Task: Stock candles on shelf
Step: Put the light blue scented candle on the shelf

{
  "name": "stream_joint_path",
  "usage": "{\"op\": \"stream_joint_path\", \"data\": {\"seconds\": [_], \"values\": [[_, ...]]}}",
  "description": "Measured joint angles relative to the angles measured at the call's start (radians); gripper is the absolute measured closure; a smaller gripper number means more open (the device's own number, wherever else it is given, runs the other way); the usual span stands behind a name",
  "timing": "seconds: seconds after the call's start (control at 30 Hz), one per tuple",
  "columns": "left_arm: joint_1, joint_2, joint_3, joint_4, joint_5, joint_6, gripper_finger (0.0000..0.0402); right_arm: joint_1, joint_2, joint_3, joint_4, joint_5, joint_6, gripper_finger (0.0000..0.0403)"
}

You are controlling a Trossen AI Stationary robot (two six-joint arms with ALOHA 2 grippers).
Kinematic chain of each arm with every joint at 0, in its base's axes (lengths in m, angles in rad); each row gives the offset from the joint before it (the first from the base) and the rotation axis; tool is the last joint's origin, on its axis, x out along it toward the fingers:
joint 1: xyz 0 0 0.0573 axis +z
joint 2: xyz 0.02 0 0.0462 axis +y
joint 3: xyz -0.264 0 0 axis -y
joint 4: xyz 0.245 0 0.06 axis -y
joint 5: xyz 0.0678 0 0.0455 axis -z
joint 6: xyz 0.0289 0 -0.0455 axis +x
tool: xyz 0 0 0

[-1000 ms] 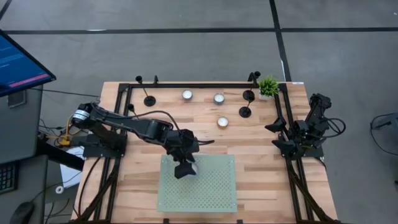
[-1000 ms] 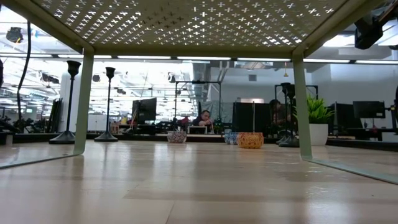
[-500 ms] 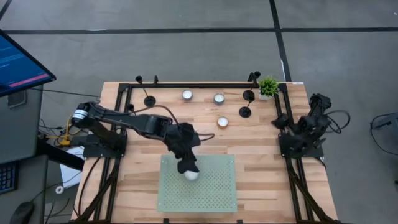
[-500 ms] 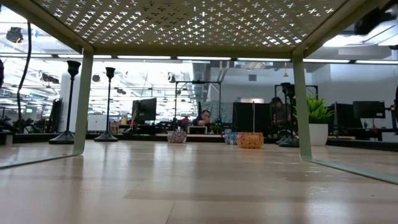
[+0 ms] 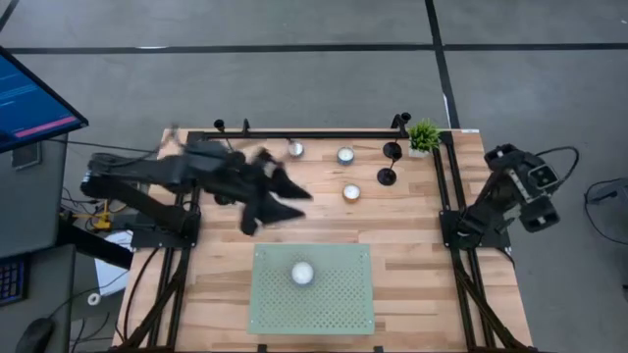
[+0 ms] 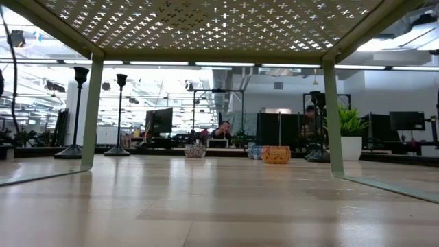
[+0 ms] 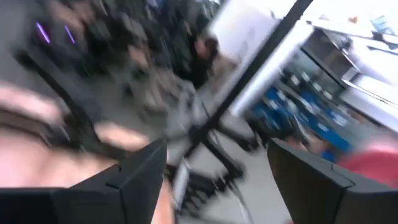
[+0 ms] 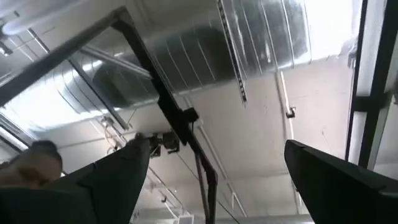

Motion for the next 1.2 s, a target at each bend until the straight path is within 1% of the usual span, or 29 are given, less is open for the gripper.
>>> {"op": "stream_joint_path", "data": {"seconds": [0.07,0.13,0.2,0.27,0.33,0.43,0.5,0.57,0.63,0.7,0.8,0.87,0.93,1.07,1.13,1.2], "values": [[0.001,-0.051,-0.001,-0.001,-0.084,0.059,0.0134,-0.018,0.051,0.039,-0.028,0.077,-0.015,0.0042],[0.001,-0.094,-0.002,-0.003,-0.149,0.100,0.0143,-0.039,0.101,0.089,-0.055,0.199,-0.018,0.0042],[0.002,-0.134,-0.002,-0.008,-0.202,0.133,0.0151,-0.057,0.165,0.162,-0.101,0.349,-0.001,0.0042],[0.001,-0.165,-0.002,-0.025,-0.259,0.167,0.0159,-0.070,0.245,0.257,-0.200,0.520,0.021,0.0042],[0.001,-0.186,-0.002,-0.069,-0.334,0.182,0.0168,-0.077,0.328,0.377,-0.364,0.686,0.061,0.0042],[0.001,-0.210,-0.003,-0.171,-0.456,0.184,0.0184,-0.077,0.473,0.581,-0.693,0.863,0.180,0.0042],[0.002,-0.223,-0.003,-0.241,-0.542,0.184,0.0197,-0.077,0.581,0.717,-0.925,0.933,0.282,0.0042],[0.001,-0.233,-0.003,-0.299,-0.598,0.180,0.0212,-0.079,0.682,0.838,-1.115,0.971,0.382,0.0042],[0.001,-0.241,-0.003,-0.345,-0.620,0.178,0.0227,-0.093,0.774,0.948,-1.257,0.980,0.469,0.0042],[0.001,-0.245,-0.003,-0.374,-0.622,0.177,0.0241,-0.120,0.865,1.041,-1.354,0.980,0.524,0.0042],[0.001,-0.254,-0.004,-0.415,-0.621,0.177,0.0258,-0.183,0.993,1.147,-1.446,0.961,0.580,0.0042],[0.001,-0.265,-0.004,-0.444,-0.611,0.177,0.0266,-0.231,1.075,1.199,-1.492,0.923,0.622,0.0042],[0.001,-0.276,-0.004,-0.471,-0.608,0.176,0.0271,-0.286,1.150,1.247,-1.530,0.844,0.676,0.0042],[0.001,-0.306,-0.004,-0.521,-0.609,0.176,0.0276,-0.388,1.287,1.322,-1.577,0.616,0.784,0.0042],[0.001,-0.321,-0.004,-0.534,-0.609,0.176,0.0277,-0.425,1.358,1.346,-1.583,0.517,0.817,0.0042],[0.001,-0.335,-0.004,-0.547,-0.608,0.176,0.0276,-0.447,1.422,1.368,-1.586,0.445,0.827,0.0042]]}}
